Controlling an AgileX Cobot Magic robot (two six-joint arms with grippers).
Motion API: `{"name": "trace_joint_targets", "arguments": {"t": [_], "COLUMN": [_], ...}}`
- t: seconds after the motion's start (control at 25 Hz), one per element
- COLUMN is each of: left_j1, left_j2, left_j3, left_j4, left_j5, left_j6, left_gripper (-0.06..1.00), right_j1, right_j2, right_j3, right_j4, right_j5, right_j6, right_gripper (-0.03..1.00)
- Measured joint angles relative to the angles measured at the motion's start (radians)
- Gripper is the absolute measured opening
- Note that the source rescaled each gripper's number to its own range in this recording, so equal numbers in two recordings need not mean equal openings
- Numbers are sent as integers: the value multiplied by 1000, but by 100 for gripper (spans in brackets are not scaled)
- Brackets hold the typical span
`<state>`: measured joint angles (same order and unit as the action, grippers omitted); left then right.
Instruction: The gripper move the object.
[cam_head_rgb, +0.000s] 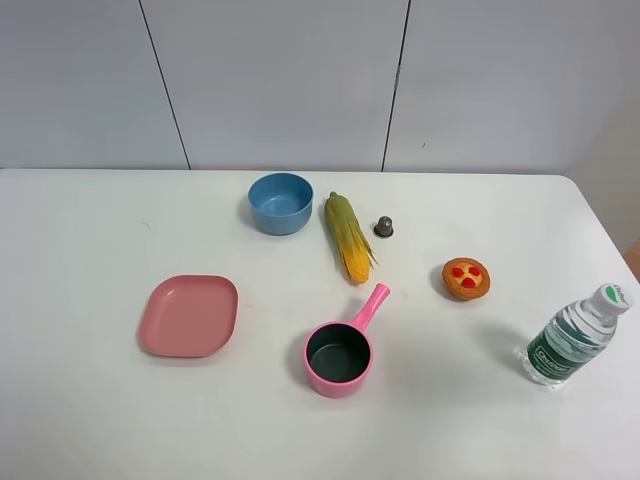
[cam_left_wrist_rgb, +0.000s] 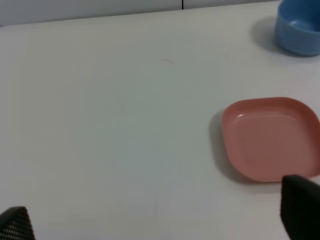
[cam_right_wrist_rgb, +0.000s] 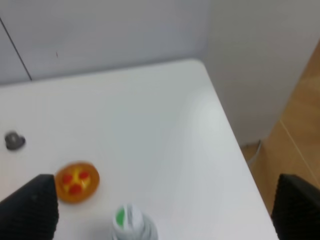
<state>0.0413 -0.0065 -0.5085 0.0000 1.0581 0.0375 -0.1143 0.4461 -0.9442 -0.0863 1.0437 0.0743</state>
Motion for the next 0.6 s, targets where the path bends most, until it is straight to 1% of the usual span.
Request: {"name": "trace_joint_targets", "arguments": {"t": [0.04,0.12,0.2,0.28,0.4,0.48,0.6], "left_j1": [0,0,0,0,0,0,0], "left_j2": [0,0,0,0,0,0,0], "left_j3": [0,0,0,0,0,0,0], "left_j4": [0,0,0,0,0,0,0], "left_j5": [0,0,0,0,0,0,0], "left_j6": [0,0,0,0,0,0,0], "left_gripper": [100,100,100,100,100,100,100], "right_j1": [0,0,0,0,16,20,20], "right_j2": [-81,-205,-325,-409,-449,-449,-449], "right_j3": [75,175,252,298,371,423,449], "right_j4": [-8,-18,-21,-23,-19,8,53], "right_j5": [20,50,54,47,59,60,36], "right_j6": [0,0,-3,-3,-3,-3,-18], "right_gripper": [72,72,72,72,71,71,70]}}
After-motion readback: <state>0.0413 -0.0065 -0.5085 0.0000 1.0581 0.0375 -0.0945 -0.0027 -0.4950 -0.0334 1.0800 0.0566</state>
